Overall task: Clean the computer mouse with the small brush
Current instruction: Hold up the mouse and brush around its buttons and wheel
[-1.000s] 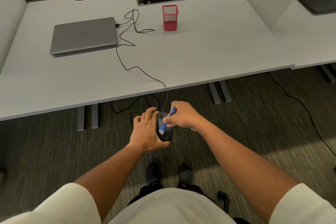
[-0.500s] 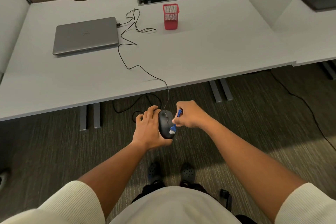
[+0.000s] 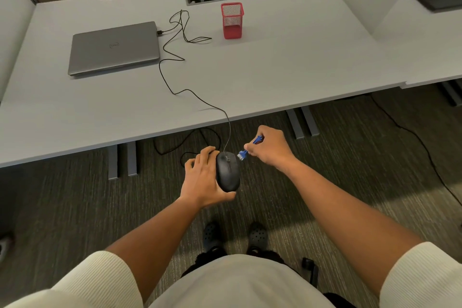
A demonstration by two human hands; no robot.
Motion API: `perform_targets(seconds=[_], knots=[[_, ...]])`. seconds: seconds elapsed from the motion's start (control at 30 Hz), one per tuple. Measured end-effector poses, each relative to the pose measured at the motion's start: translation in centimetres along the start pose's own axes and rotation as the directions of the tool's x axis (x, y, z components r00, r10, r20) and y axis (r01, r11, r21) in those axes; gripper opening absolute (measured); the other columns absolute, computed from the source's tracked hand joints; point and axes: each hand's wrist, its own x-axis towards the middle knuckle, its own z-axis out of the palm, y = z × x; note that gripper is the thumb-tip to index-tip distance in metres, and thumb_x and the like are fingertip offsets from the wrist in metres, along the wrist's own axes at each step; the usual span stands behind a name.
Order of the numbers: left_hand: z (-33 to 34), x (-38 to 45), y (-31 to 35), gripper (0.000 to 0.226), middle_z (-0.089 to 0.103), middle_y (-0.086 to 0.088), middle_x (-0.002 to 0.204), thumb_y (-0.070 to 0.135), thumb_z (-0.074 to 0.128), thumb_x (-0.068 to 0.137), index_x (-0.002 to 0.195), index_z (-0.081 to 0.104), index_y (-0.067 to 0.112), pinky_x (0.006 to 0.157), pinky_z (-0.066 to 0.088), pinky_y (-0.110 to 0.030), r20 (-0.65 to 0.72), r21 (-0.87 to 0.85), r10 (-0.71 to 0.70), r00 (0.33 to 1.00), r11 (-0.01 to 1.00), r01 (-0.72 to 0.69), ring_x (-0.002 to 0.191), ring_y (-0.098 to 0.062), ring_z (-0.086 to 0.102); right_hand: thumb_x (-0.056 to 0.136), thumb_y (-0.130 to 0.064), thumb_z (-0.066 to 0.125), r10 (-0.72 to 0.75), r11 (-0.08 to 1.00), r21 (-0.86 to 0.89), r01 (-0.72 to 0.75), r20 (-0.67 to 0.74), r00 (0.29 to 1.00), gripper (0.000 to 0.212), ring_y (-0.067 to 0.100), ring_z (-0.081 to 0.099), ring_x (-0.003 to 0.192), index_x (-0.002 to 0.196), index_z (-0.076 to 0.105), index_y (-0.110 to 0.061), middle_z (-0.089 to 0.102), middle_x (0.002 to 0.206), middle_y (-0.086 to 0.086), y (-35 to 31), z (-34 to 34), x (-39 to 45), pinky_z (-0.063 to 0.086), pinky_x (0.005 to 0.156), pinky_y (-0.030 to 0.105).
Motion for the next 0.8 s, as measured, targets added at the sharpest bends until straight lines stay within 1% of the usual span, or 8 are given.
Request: perform_targets(seconds=[0.17, 0.23, 0.33, 0.4, 0.5, 0.57, 0.7, 0.8], knots=[[0.1, -0.2, -0.1, 0.118, 0.029, -0.001, 0.15, 0.084, 0.066, 0.057, 0.149, 0.033, 0.018, 0.115, 0.029, -0.046, 0.009, 0.007, 0.014, 1.0, 1.0, -0.014, 0.136, -0.021, 0.035, 0.078, -0.016, 0.084, -0.035, 0.992, 0.123, 0.003, 0.262, 0.965, 0.027, 0.012, 0.074, 0.072, 0.086, 0.059, -0.011, 0.072, 0.086, 0.011, -0.7, 0.5, 0.0, 0.062, 0.063, 0.025], [0.1, -0.3, -0.2, 0.118, 0.029, -0.002, 0.15, 0.085, 0.066, 0.058, 0.149, 0.034, 0.018, 0.115, 0.029, -0.047, 0.011, 0.02, 0.026, 1.0, 0.999, -0.027, 0.137, -0.021, 0.035, 0.08, -0.016, 0.081, -0.045, 0.999, 0.018, 0.042, 0.217, 0.975, 0.026, 0.014, 0.071, 0.07, 0.082, 0.056, -0.014, 0.07, 0.085, 0.01, -0.5, 1.0, 0.0, 0.058, 0.062, 0.027], [0.0, -0.5, -0.5, 0.118, 0.03, -0.002, 0.15, 0.086, 0.064, 0.057, 0.149, 0.035, 0.017, 0.115, 0.029, -0.047, -0.001, 0.038, 0.033, 0.999, 0.999, -0.033, 0.137, -0.021, 0.035, 0.085, -0.018, 0.078, -0.044, 0.995, -0.091, 0.046, 0.026, 0.999, 0.025, 0.012, 0.06, 0.065, 0.08, 0.053, -0.017, 0.065, 0.082, 0.006, -0.2, 0.8, 0.3, 0.048, 0.055, 0.024], [0.0, -0.7, -0.7, 0.118, 0.03, -0.002, 0.15, 0.087, 0.063, 0.057, 0.148, 0.036, 0.017, 0.115, 0.029, -0.048, -0.002, 0.048, 0.041, 0.999, 0.998, -0.041, 0.138, -0.022, 0.034, 0.083, -0.019, 0.08, -0.03, 0.999, -0.021, 0.031, 0.038, 0.999, 0.025, 0.012, 0.062, 0.067, 0.082, 0.055, -0.016, 0.067, 0.082, 0.006, -0.2, 0.3, 0.6, 0.047, 0.056, 0.022], [0.2, -1.0, -0.9, 0.117, 0.031, -0.002, 0.151, 0.086, 0.063, 0.057, 0.148, 0.036, 0.018, 0.115, 0.029, -0.049, -0.006, 0.039, 0.065, 0.998, 0.997, -0.065, 0.137, -0.022, 0.035, 0.079, -0.02, 0.083, -0.023, 0.996, 0.085, 0.009, 0.16, 0.987, 0.027, 0.017, 0.071, 0.074, 0.086, 0.059, -0.011, 0.071, 0.085, 0.009, -0.5, 0.1, 0.4, 0.057, 0.064, 0.029], [0.3, -1.2, -0.9, 0.115, 0.032, -0.003, 0.15, 0.085, 0.064, 0.057, 0.147, 0.038, 0.018, 0.115, 0.03, -0.051, -0.025, 0.024, 0.081, 0.996, 0.996, -0.081, 0.135, -0.024, 0.038, 0.08, -0.019, 0.082, -0.007, 0.998, 0.056, -0.003, 0.182, 0.983, 0.025, 0.02, 0.072, 0.078, 0.086, 0.059, -0.012, 0.071, 0.087, 0.011, -0.2, 0.4, 0.1, 0.059, 0.071, 0.033], [0.3, -1.2, -0.9, 0.114, 0.033, -0.002, 0.149, 0.085, 0.063, 0.057, 0.146, 0.039, 0.018, 0.114, 0.03, -0.051, -0.04, 0.017, 0.095, 0.995, 0.995, -0.094, 0.134, -0.024, 0.039, 0.086, -0.019, 0.077, 0.005, 0.999, -0.035, -0.006, -0.026, 1.0, 0.024, 0.014, 0.063, 0.071, 0.08, 0.054, -0.016, 0.065, 0.084, 0.006, 0.7, 0.7, 0.1, 0.051, 0.058, 0.025], [0.3, -1.1, -0.9, 0.115, 0.033, -0.002, 0.15, 0.085, 0.064, 0.058, 0.147, 0.037, 0.019, 0.115, 0.029, -0.05, -0.031, 0.019, 0.103, 0.994, 0.995, -0.102, 0.135, -0.023, 0.037, 0.084, -0.018, 0.079, 0.011, 0.995, 0.101, -0.01, -0.017, 1.0, 0.023, 0.015, 0.072, 0.077, 0.084, 0.058, -0.011, 0.069, 0.088, 0.009, 0.4, 0.5, 0.3, 0.061, 0.067, 0.03]])
